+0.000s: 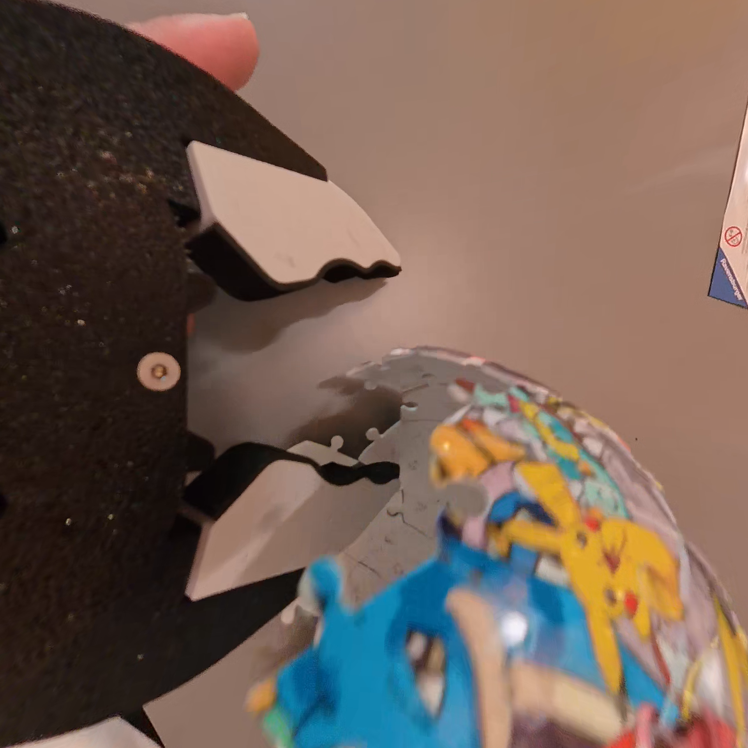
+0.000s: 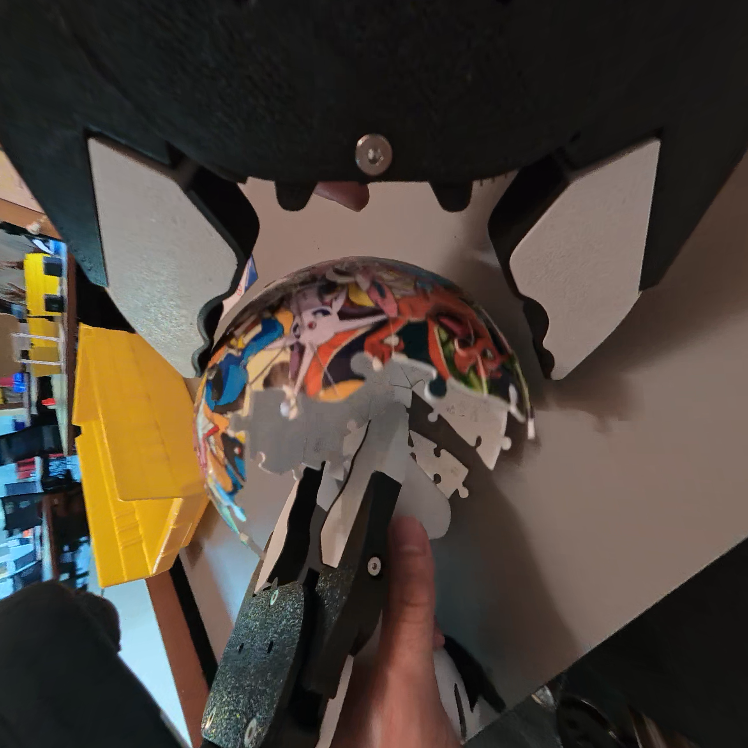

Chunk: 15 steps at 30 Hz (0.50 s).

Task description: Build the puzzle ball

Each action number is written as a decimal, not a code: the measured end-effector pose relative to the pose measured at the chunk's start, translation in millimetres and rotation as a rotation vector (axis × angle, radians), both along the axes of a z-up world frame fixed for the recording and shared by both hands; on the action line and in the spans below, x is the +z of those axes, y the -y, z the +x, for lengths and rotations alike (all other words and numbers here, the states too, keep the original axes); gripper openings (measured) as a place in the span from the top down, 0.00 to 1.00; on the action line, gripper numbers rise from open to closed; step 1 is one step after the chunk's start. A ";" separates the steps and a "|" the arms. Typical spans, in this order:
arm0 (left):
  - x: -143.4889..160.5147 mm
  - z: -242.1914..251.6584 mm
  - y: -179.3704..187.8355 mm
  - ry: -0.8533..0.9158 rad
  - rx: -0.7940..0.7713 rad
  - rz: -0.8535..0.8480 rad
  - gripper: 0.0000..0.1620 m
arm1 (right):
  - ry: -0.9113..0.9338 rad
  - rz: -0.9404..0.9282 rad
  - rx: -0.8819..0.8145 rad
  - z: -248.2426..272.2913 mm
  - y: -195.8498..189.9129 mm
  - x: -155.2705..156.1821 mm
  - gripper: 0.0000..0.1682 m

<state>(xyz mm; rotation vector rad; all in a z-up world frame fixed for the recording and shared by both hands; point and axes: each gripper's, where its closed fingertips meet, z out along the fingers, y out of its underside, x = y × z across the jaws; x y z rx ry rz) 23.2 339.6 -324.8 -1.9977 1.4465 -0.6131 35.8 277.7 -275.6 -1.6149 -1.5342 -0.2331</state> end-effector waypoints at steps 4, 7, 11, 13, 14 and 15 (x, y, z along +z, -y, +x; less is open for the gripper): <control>0.5 -0.1 -1.8 0.009 0.035 0.007 0.45 | -0.008 0.067 -0.010 -7.7 5.7 1.8 0.14; 2.4 3.5 2.2 0.032 0.047 0.016 0.45 | -0.040 0.076 -0.041 -10.9 6.3 2.7 0.13; 0.8 -1.1 6.3 0.005 0.089 0.028 0.44 | -0.042 0.081 -0.104 -4.5 3.6 1.3 0.13; 0.9 -5.5 12.6 0.001 0.107 -0.005 0.44 | -0.047 0.090 -0.117 -3.8 4.9 1.6 0.14; 0.4 -6.8 18.0 0.002 0.101 -0.032 0.44 | -0.053 0.090 -0.130 -2.6 4.9 1.3 0.14; -0.7 -7.8 22.0 0.001 0.102 -0.058 0.43 | -0.058 0.090 -0.144 -1.4 4.9 1.3 0.13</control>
